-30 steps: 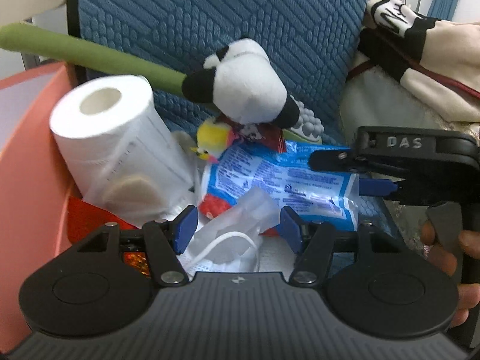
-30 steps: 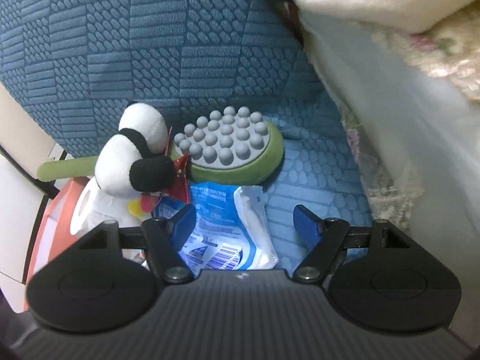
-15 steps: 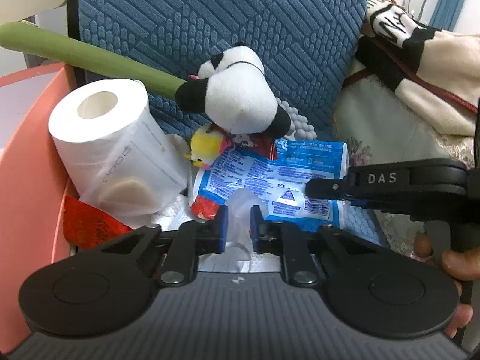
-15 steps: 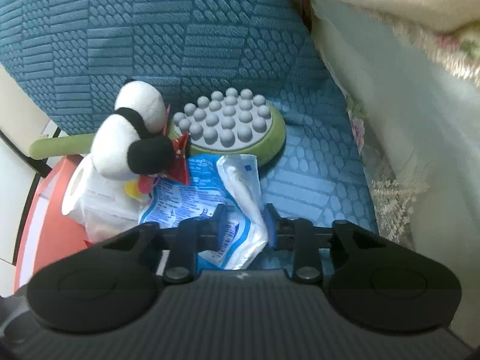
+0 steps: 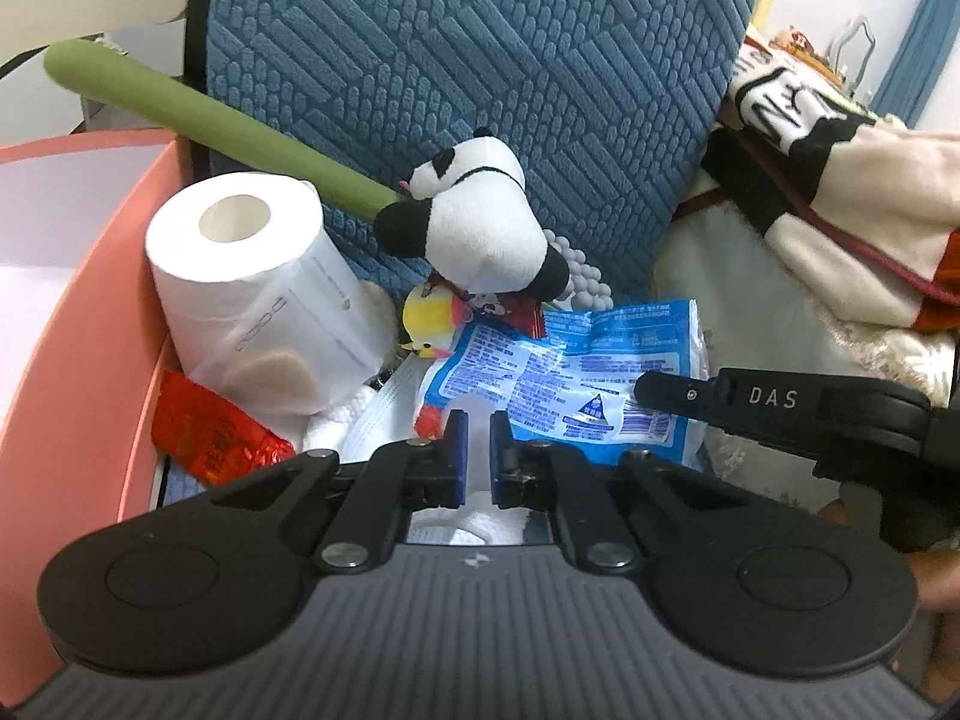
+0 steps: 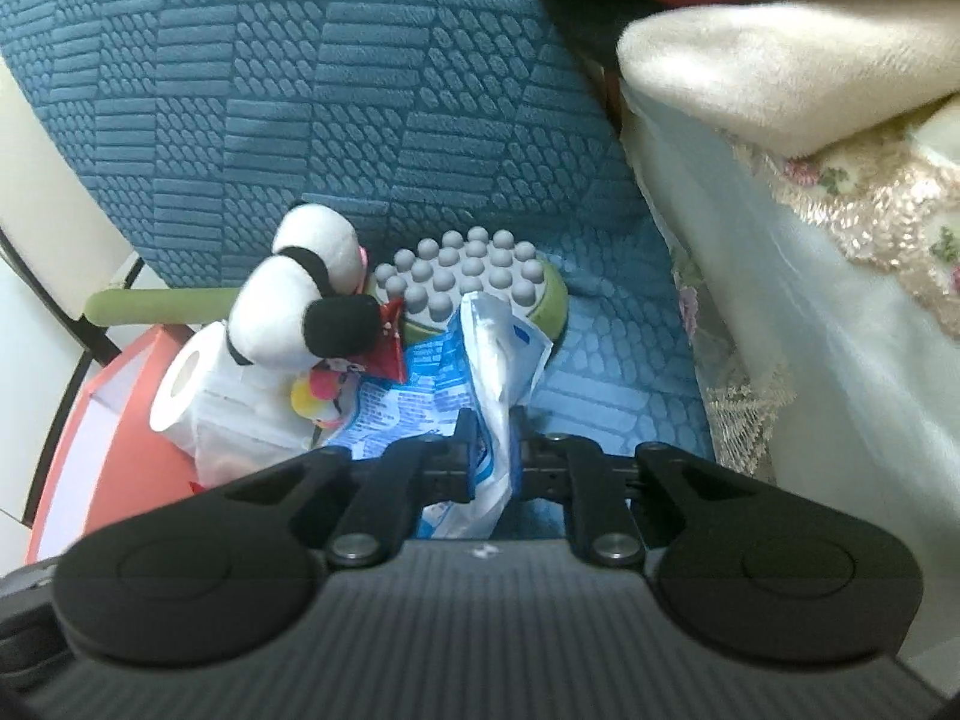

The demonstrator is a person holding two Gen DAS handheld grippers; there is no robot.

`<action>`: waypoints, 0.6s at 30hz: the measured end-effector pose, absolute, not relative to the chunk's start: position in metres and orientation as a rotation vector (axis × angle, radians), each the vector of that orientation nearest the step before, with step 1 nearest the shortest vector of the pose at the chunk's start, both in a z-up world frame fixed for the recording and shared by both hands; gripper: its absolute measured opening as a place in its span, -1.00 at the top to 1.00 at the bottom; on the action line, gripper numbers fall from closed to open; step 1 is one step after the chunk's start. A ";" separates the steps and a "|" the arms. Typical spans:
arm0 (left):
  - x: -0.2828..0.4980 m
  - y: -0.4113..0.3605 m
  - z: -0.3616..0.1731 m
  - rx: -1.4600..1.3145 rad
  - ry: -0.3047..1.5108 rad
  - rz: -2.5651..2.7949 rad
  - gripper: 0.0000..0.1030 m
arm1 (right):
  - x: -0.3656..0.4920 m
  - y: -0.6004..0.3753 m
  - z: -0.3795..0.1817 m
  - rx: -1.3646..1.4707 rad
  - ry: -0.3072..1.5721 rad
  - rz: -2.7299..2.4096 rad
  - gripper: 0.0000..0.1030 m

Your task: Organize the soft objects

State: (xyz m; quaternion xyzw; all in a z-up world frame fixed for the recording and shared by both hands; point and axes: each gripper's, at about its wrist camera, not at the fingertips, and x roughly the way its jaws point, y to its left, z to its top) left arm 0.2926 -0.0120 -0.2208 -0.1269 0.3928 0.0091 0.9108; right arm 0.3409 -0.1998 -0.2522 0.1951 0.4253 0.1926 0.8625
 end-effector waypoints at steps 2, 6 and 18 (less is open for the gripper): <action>0.287 -0.010 -0.216 -0.285 0.803 0.021 0.84 | 0.336 -0.200 -0.246 0.399 0.873 0.404 0.77; 0.275 -0.008 -0.207 -0.299 0.788 0.027 0.84 | 0.328 -0.208 -0.238 0.391 0.849 0.380 0.78; 0.237 0.006 -0.197 -0.346 0.761 0.043 0.84 | 0.283 -0.227 -0.203 0.321 0.710 0.250 0.79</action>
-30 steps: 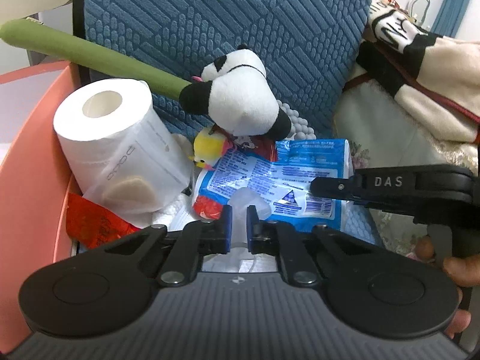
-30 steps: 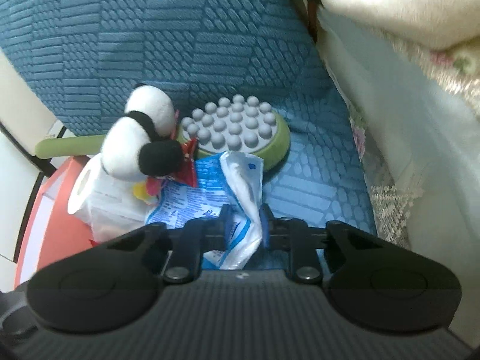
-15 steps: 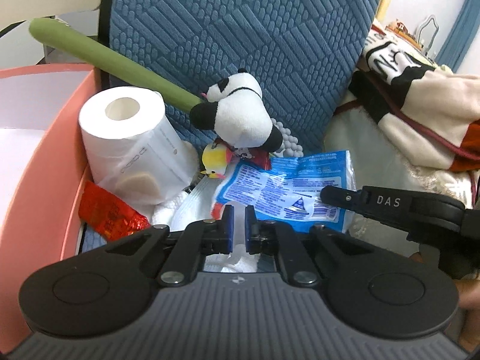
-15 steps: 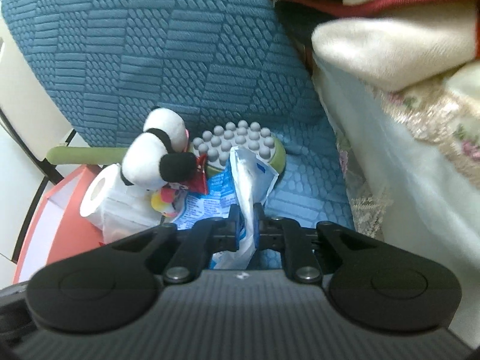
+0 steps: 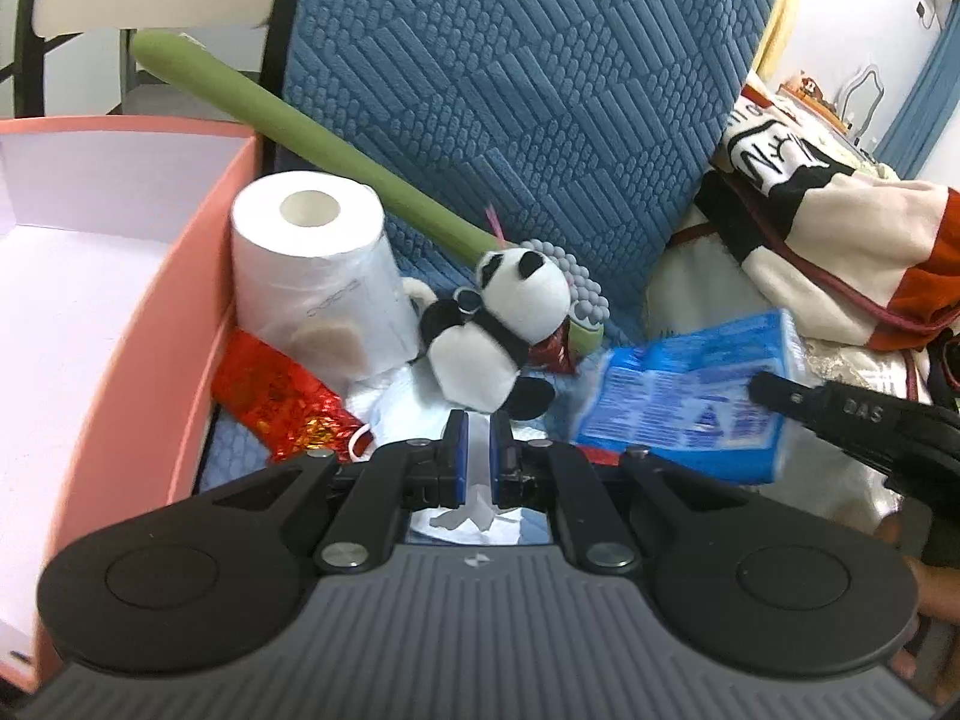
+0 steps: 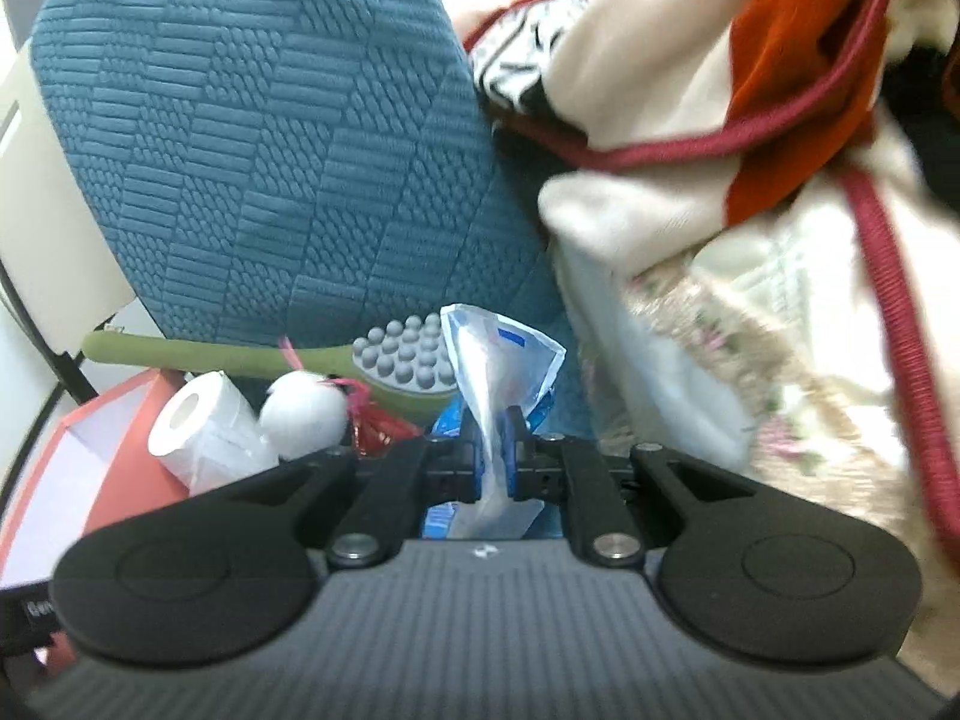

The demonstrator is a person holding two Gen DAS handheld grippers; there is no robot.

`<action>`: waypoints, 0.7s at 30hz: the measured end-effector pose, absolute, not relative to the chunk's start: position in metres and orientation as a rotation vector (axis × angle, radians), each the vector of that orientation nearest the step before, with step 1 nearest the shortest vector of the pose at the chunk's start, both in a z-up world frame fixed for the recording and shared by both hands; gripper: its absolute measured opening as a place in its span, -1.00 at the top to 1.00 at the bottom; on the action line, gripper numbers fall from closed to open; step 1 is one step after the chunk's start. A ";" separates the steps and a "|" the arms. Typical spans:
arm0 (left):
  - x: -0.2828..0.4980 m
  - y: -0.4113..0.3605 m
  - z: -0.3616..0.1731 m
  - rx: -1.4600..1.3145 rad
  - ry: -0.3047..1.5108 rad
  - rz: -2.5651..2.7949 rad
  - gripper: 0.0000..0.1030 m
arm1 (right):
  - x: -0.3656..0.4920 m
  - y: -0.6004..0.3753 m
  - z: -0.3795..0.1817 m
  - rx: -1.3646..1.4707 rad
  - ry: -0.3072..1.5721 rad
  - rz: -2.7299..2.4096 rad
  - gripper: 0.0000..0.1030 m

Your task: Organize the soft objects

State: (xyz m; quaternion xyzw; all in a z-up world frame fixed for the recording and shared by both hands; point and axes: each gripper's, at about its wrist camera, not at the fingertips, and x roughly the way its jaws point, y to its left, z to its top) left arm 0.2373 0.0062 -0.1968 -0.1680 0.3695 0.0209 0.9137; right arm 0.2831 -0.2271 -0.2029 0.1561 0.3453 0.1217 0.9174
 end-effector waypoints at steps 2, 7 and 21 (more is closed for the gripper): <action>0.232 0.010 -0.194 -0.347 0.756 0.047 0.84 | 0.274 -0.227 -0.196 0.285 0.697 0.220 0.79; 0.219 0.021 -0.187 -0.355 0.745 0.055 0.92 | 0.251 -0.223 -0.181 0.181 0.667 0.166 0.79; 0.203 0.030 -0.215 -0.348 0.822 0.073 0.93 | 0.223 -0.210 -0.198 0.124 0.747 0.210 0.79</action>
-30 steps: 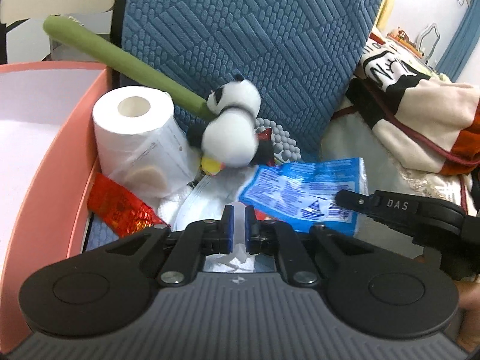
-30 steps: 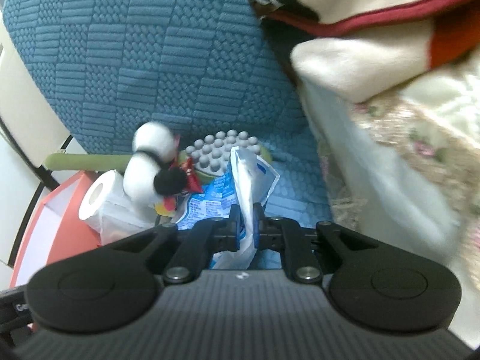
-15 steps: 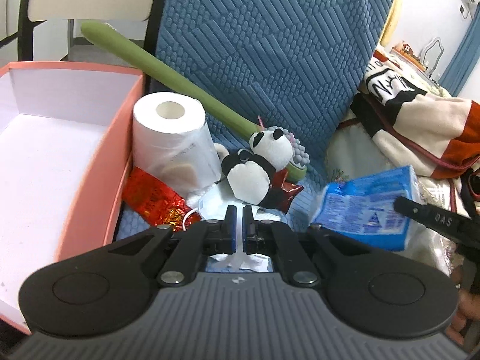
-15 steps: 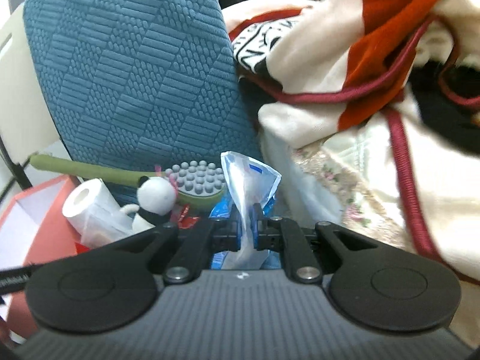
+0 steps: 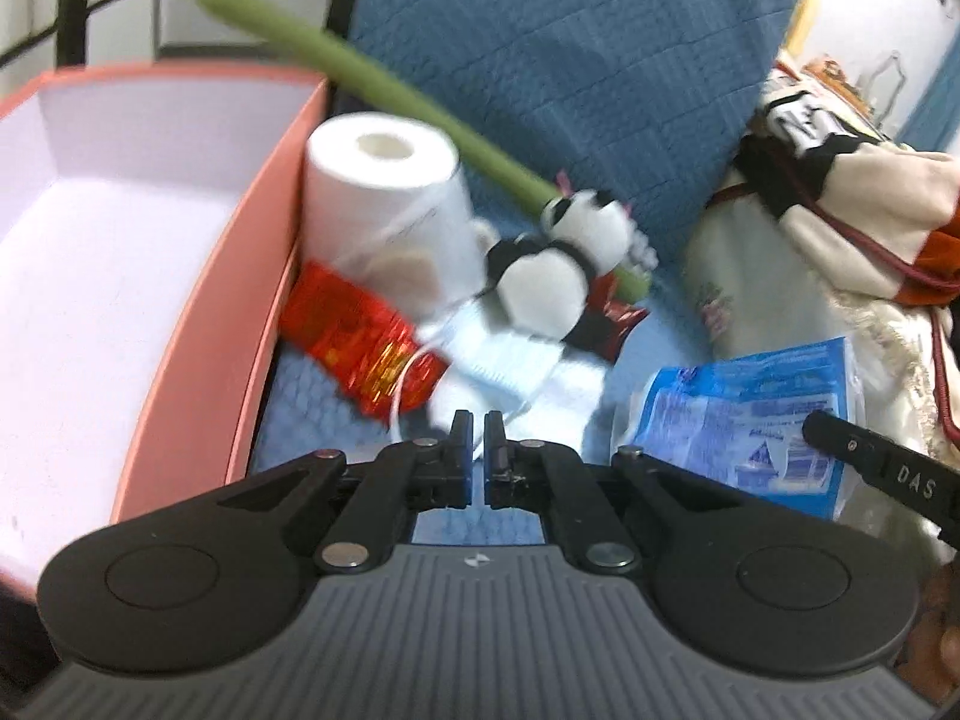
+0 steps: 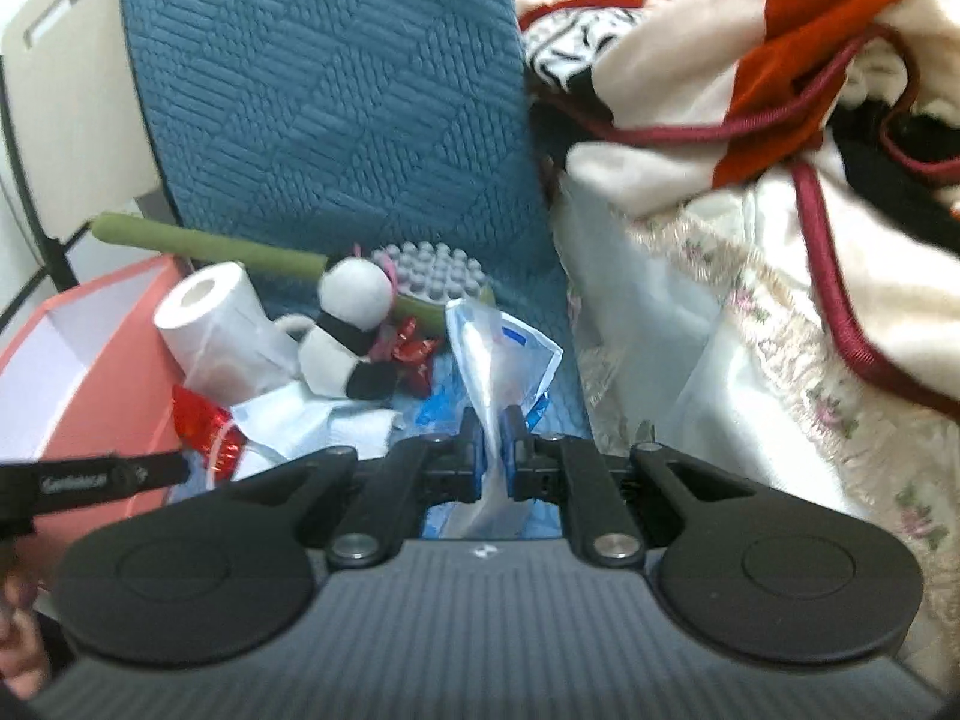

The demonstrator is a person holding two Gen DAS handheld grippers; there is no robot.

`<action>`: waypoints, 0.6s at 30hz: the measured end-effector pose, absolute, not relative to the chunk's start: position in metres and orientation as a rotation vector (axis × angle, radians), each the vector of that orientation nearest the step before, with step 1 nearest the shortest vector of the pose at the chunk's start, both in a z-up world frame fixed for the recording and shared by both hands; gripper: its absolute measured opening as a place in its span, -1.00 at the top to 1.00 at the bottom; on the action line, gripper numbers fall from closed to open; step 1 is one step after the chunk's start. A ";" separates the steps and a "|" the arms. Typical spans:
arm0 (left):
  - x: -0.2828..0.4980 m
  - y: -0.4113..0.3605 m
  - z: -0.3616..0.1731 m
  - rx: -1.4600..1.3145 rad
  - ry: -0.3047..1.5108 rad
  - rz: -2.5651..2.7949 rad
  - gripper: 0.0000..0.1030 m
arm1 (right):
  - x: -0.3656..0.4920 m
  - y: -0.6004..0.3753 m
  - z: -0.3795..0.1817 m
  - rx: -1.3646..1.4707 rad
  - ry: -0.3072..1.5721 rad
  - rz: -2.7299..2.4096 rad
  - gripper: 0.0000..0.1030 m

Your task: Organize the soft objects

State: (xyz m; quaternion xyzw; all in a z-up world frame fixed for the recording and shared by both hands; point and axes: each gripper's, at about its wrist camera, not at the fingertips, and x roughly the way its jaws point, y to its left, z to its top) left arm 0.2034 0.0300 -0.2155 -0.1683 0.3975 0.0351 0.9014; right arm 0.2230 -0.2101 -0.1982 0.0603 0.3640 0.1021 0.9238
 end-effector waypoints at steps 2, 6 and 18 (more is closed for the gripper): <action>0.198 0.037 -0.223 -0.380 0.842 0.082 0.92 | 0.224 -0.209 -0.202 0.129 0.764 0.220 0.79; 0.192 0.040 -0.238 -0.383 0.885 0.102 0.89 | 0.220 -0.207 -0.207 0.116 0.773 0.230 0.79; 0.198 0.037 -0.272 -0.365 0.934 0.209 -0.07 | 0.221 -0.208 -0.211 0.108 0.798 0.231 0.79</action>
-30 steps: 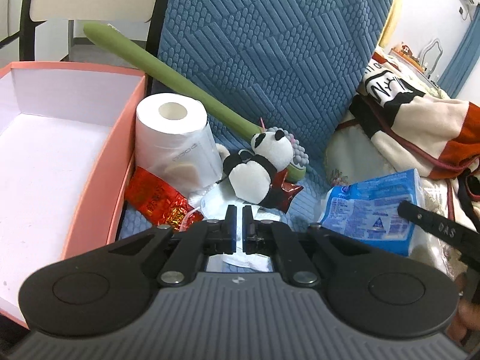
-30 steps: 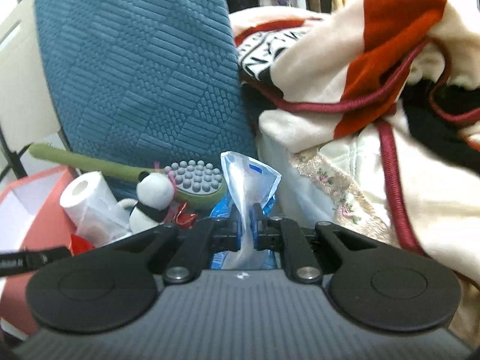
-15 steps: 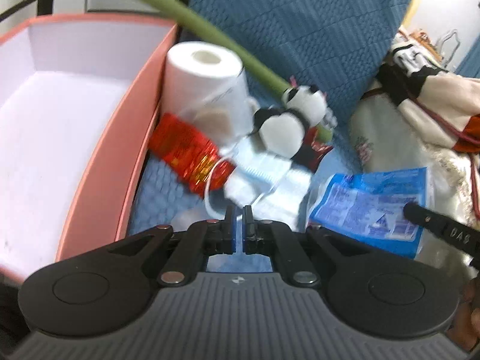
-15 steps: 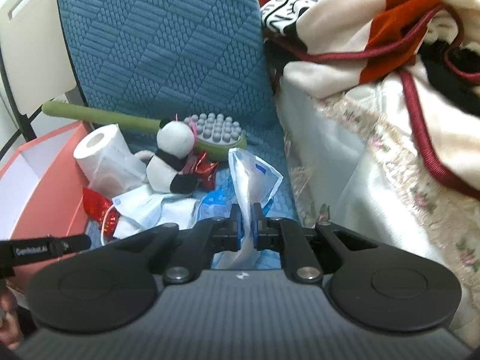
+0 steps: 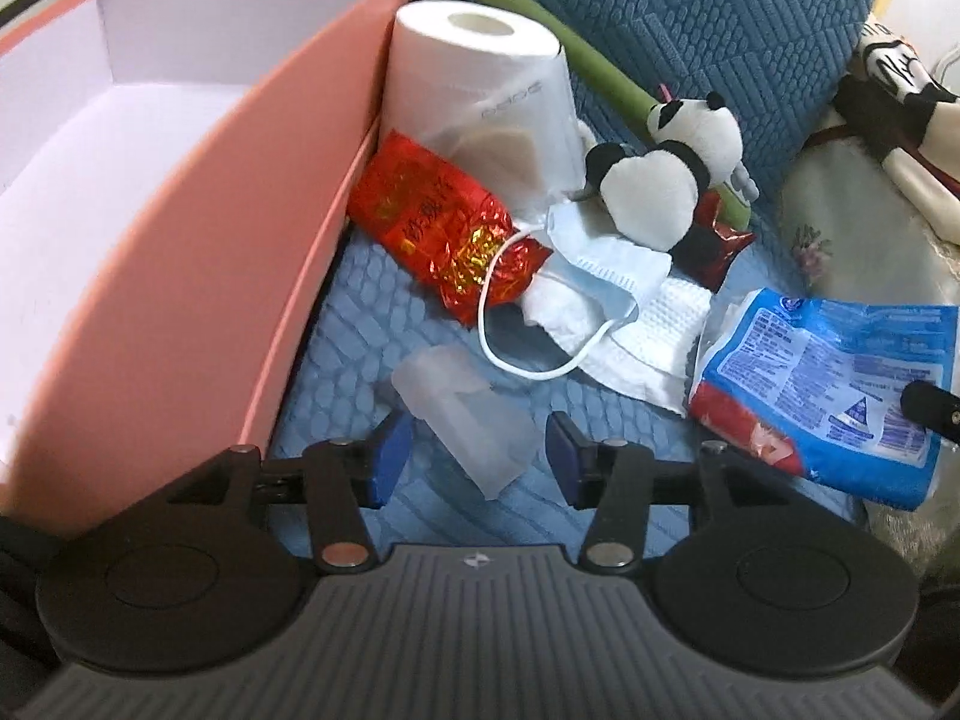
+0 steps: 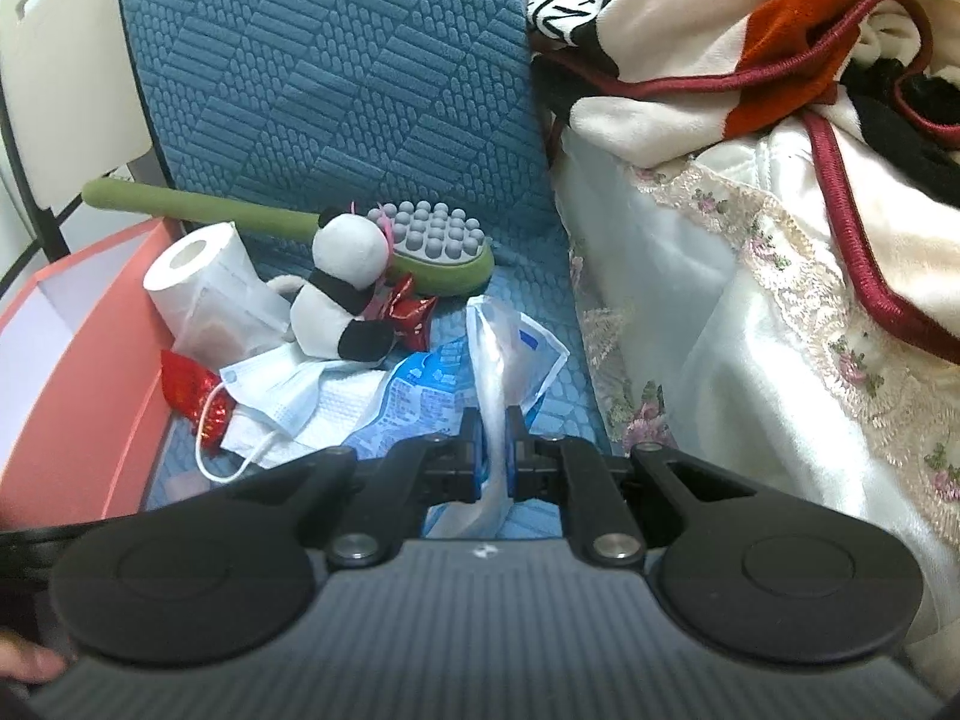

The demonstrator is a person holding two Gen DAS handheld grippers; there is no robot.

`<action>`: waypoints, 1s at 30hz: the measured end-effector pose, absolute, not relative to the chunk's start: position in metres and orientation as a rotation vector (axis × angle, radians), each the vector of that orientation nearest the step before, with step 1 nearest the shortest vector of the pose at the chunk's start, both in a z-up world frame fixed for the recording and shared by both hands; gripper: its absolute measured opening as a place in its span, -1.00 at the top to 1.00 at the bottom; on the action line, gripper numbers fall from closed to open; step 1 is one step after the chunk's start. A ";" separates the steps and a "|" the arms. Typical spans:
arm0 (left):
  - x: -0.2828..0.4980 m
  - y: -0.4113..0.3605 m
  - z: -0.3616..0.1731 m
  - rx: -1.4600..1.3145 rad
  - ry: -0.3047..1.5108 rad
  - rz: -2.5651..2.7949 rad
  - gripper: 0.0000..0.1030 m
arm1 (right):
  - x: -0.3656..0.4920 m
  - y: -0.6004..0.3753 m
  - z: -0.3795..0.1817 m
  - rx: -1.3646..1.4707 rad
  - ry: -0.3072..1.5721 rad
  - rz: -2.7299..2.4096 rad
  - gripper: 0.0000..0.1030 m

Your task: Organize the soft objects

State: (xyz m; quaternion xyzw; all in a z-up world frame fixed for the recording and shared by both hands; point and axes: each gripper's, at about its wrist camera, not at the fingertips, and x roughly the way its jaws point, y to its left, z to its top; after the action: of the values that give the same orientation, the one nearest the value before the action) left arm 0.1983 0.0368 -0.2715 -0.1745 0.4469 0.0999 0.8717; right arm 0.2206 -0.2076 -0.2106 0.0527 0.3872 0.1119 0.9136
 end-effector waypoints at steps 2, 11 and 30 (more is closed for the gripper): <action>0.200 0.036 -0.276 -0.385 0.940 0.207 0.19 | 0.220 -0.205 -0.211 0.099 0.804 0.237 0.79; 0.196 0.036 -0.262 -0.390 0.907 0.146 0.80 | 0.209 -0.200 -0.205 0.079 0.812 0.252 0.80; 0.190 0.054 -0.133 -0.324 0.856 -0.010 0.80 | 0.189 -0.172 -0.115 0.055 0.723 0.292 0.81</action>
State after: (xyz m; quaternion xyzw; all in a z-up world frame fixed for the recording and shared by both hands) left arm 0.1895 0.0539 -0.1329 -0.1564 0.4134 -0.0049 0.8970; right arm 0.1886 -0.1716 -0.1152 0.0270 0.3522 0.1424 0.9246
